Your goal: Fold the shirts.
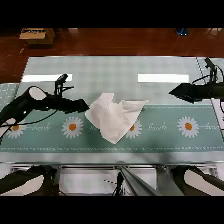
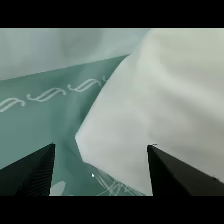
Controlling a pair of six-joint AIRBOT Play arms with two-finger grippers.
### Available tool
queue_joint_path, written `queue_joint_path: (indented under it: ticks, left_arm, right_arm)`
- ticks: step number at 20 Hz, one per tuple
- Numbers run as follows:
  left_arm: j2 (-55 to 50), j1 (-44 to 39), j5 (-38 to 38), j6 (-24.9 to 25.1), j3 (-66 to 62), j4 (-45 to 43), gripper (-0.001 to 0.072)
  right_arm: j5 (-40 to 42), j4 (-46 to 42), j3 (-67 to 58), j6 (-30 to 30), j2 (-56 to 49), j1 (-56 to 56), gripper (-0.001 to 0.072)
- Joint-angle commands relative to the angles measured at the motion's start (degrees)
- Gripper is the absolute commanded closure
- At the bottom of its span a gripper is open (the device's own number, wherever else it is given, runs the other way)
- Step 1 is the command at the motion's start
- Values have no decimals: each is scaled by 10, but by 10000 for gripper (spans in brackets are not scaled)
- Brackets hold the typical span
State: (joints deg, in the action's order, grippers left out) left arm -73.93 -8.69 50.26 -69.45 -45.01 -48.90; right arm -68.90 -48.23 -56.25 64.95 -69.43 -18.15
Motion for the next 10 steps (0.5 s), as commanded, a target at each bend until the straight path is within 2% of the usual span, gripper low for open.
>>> queue_joint_path:
  ticks: [1,2,4,5,6,7,9,10]
  left_arm:
    - [-52,0,-4,76,0,80,-9]
    - [-64,-4,-6,96,0,105,-8]
    - [-90,-11,-12,103,0,126,-4]
    - [-102,-14,-12,106,0,133,43]
    - [-113,-16,-7,120,0,141,219]
    - [-119,-17,3,148,0,156,337]
    - [-118,-13,33,178,-1,179,657]
    - [-117,-8,54,178,-3,179,680]
  right_arm:
    - [12,3,2,6,0,35,122]
    - [19,3,2,10,0,44,122]
    - [30,3,2,24,0,57,122]
    - [33,3,2,31,0,63,121]
    - [34,3,2,35,0,65,122]
    - [33,3,2,39,0,65,122]
    - [34,-5,2,40,0,64,122]
    - [34,-17,2,41,0,64,122]
